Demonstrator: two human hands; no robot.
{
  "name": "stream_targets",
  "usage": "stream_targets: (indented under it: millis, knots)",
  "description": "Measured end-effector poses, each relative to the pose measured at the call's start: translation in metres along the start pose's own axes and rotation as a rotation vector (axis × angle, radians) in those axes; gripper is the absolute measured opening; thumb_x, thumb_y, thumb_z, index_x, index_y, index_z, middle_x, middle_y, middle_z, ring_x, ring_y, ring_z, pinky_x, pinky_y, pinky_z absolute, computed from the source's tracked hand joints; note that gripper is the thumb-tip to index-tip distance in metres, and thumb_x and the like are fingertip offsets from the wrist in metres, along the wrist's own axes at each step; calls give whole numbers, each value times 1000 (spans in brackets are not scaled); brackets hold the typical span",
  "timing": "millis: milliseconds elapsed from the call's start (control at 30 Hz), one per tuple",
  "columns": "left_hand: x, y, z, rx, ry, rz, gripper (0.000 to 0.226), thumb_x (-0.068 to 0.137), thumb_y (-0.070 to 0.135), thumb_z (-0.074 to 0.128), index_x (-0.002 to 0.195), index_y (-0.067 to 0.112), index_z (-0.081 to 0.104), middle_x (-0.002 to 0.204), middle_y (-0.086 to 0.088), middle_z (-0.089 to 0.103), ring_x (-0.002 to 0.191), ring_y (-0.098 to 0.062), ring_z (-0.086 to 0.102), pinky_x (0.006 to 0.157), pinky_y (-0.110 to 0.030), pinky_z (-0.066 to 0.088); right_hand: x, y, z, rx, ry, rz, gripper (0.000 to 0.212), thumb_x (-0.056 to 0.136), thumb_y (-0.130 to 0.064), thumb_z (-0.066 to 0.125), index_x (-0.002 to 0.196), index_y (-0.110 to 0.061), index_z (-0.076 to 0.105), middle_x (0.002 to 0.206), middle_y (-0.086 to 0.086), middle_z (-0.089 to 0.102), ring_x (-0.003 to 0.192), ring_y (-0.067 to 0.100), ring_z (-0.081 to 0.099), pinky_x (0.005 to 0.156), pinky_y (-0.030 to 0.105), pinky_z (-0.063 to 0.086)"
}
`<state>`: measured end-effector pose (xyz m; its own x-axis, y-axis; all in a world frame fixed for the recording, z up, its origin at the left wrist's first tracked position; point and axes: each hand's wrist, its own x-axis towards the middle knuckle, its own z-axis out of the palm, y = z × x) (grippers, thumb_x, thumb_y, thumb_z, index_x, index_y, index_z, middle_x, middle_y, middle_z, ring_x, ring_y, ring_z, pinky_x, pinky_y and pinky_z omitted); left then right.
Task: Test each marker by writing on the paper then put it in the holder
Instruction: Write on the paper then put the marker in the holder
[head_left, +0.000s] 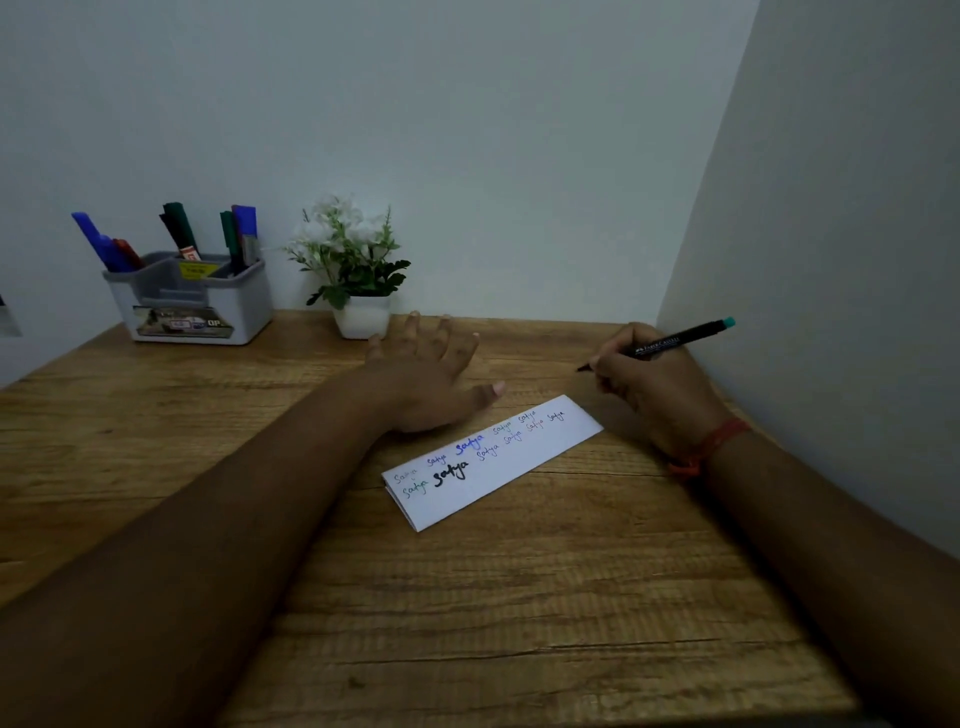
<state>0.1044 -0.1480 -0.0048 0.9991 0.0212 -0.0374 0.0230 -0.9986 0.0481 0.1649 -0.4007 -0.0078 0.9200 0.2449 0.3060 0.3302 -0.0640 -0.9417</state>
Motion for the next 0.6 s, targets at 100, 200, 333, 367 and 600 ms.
stream_targets:
  millis: [100,200,333,367,600]
  knots:
    - [-4,-11,-11,-31,21,-19,79,91,77,20,158,37,4,167,4,-7,153,-28,-11,118,-63,-1,-1,-2,1,-27,15,-63,12,85,5,67,82,-5,62,75,11,64,69,18,60,69,32,52]
    - [-11,-28,-21,-177,-8,8,61,96,58,49,150,31,37,156,3,39,140,-19,39,114,-41,32,-6,-5,3,-108,-11,-112,10,85,2,71,87,-5,64,86,8,73,76,17,67,77,34,57]
    - [-22,-44,-24,-185,-46,115,31,94,47,61,121,31,63,121,9,60,105,-4,56,81,-21,45,-10,-17,17,-146,-81,-143,12,83,-2,72,89,-13,70,95,5,76,93,24,71,89,41,56]
    - [-24,-46,-24,-189,-36,130,28,95,46,61,117,31,65,116,11,61,100,-1,55,77,-19,43,-10,-22,24,-144,-107,-154,13,83,-3,73,90,-14,72,95,4,76,97,25,71,88,38,56]
    - [-33,-43,-4,30,148,238,21,100,37,52,114,26,63,106,9,59,86,-5,52,67,-19,38,13,-49,68,-90,-233,-160,9,87,-6,71,94,-9,74,96,11,76,93,22,75,95,45,58]
